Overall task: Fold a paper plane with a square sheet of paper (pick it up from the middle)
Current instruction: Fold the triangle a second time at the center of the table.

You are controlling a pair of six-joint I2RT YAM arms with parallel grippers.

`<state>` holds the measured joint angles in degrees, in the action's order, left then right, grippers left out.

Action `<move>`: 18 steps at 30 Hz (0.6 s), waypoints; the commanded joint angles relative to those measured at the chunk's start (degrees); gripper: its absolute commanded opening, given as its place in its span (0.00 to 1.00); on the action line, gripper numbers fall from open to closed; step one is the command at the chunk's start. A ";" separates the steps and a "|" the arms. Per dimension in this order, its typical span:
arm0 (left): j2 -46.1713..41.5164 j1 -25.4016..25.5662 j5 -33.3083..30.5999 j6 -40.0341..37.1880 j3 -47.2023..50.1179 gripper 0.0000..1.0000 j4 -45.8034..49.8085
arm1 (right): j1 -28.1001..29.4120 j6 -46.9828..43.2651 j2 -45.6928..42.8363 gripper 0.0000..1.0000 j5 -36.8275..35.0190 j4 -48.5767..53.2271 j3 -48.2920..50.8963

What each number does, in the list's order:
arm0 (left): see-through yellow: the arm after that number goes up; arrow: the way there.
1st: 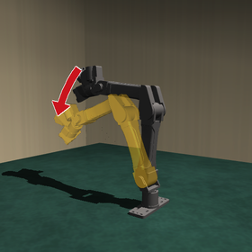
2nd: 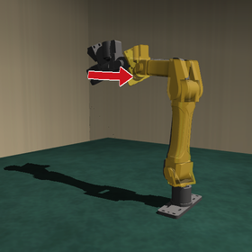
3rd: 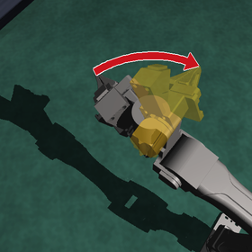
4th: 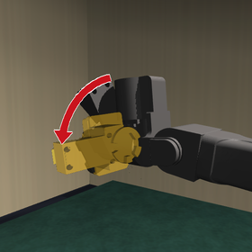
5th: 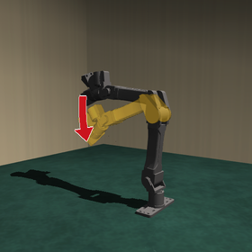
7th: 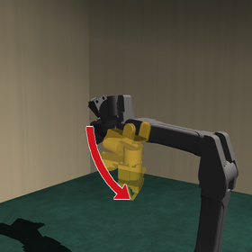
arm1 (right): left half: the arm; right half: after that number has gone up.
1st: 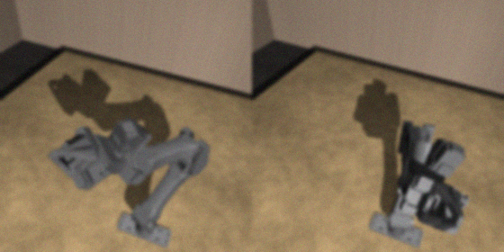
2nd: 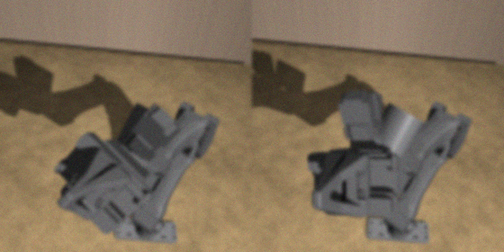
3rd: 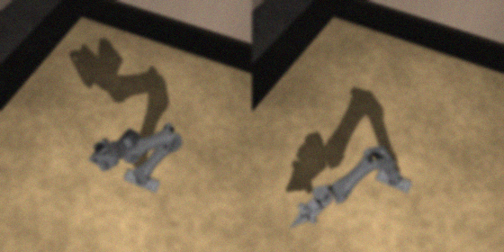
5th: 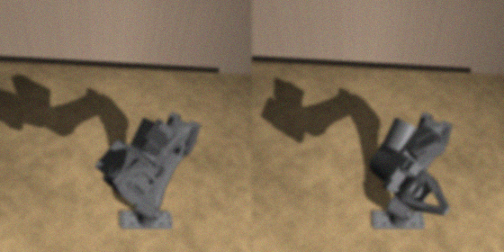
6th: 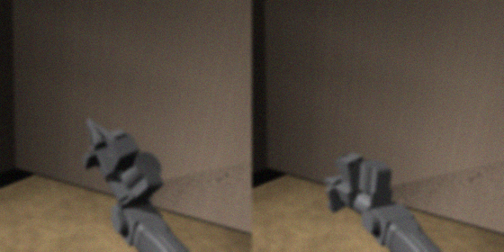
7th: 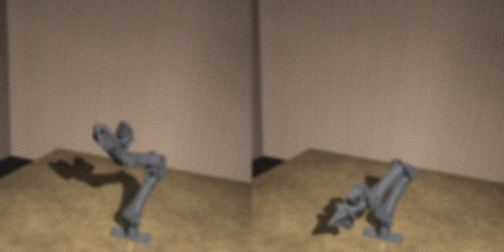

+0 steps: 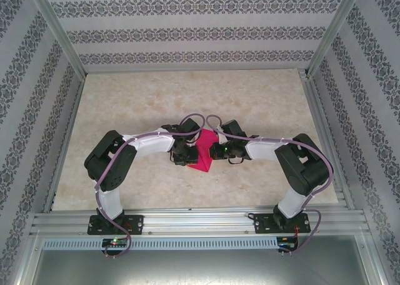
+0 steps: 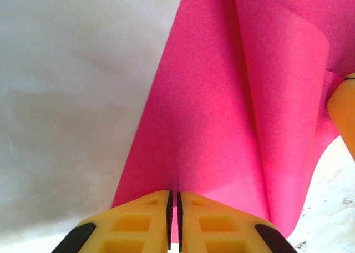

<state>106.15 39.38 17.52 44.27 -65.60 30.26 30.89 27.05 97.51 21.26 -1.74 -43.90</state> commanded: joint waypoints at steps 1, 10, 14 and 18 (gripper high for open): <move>0.32 0.44 0.03 -1.03 -1.27 0.15 1.82 | 0.13 0.31 -1.48 0.03 0.71 0.33 -0.38; 0.01 0.44 0.03 -0.99 -1.07 0.15 1.64 | 0.17 0.30 0.97 0.03 -0.07 1.48 -1.45; -0.11 0.44 0.02 -0.72 -0.86 0.15 1.51 | 0.39 0.92 -1.01 0.03 0.61 1.23 -0.54; 0.02 0.44 -0.09 -0.85 -0.82 0.15 1.73 | 0.38 1.54 -3.39 0.02 1.90 1.03 0.04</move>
<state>106.15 39.38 17.52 44.27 -65.67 30.26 30.89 27.49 96.92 21.93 -1.32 -44.14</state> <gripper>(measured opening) 0.150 0.040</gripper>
